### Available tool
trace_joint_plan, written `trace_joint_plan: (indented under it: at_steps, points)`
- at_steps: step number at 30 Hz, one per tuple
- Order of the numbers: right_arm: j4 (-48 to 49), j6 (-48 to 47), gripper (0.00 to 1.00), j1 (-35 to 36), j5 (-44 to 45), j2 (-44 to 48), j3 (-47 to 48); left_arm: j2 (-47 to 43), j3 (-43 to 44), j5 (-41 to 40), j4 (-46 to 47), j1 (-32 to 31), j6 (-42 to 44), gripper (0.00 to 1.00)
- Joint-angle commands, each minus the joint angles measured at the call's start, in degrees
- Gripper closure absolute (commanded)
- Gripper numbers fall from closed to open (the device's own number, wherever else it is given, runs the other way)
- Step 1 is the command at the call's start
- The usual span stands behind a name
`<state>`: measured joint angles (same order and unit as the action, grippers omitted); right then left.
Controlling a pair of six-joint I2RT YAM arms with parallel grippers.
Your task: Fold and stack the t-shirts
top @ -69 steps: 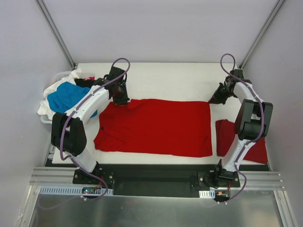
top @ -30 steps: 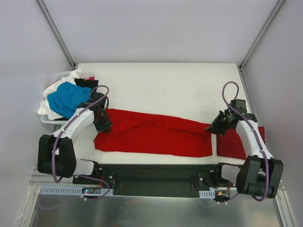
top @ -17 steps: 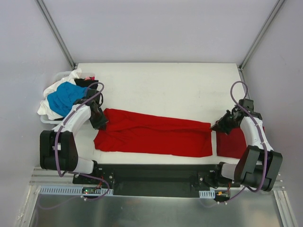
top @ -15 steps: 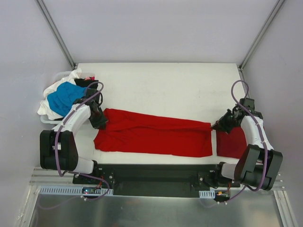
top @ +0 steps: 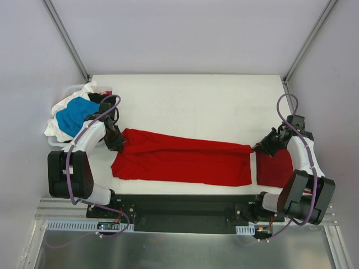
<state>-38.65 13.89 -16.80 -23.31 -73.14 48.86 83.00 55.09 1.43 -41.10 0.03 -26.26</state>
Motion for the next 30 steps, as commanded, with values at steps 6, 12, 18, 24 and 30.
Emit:
trace_joint_plan:
  at_steps: [6, 12, 18, 24, 30]
  points:
    - [-0.02, -1.41, 0.99, -0.52, 0.37, 3.45, -2.72, -0.38, 0.37, 0.41, -1.0, 0.76, 1.83, 0.8]
    - [-1.25, -1.76, 0.15, -0.52, 1.16, 4.76, -3.86, -1.35, 0.28, 0.24, -1.17, 0.76, 2.27, 0.06]
    - [-1.95, -1.85, 0.14, -0.52, 1.34, 4.94, -2.28, -1.09, 2.21, 0.41, -1.26, 0.76, 2.44, 0.01]
    - [0.42, -0.45, 0.56, 3.07, 0.37, 1.7, 1.13, 1.27, 8.0, 1.56, -1.35, -1.51, 0.51, 0.06]
    - [2.18, 3.42, 0.99, 15.73, 4.93, -5.07, 8.44, 6.72, 18.47, 0.59, -0.65, -8.02, -2.65, 0.8]
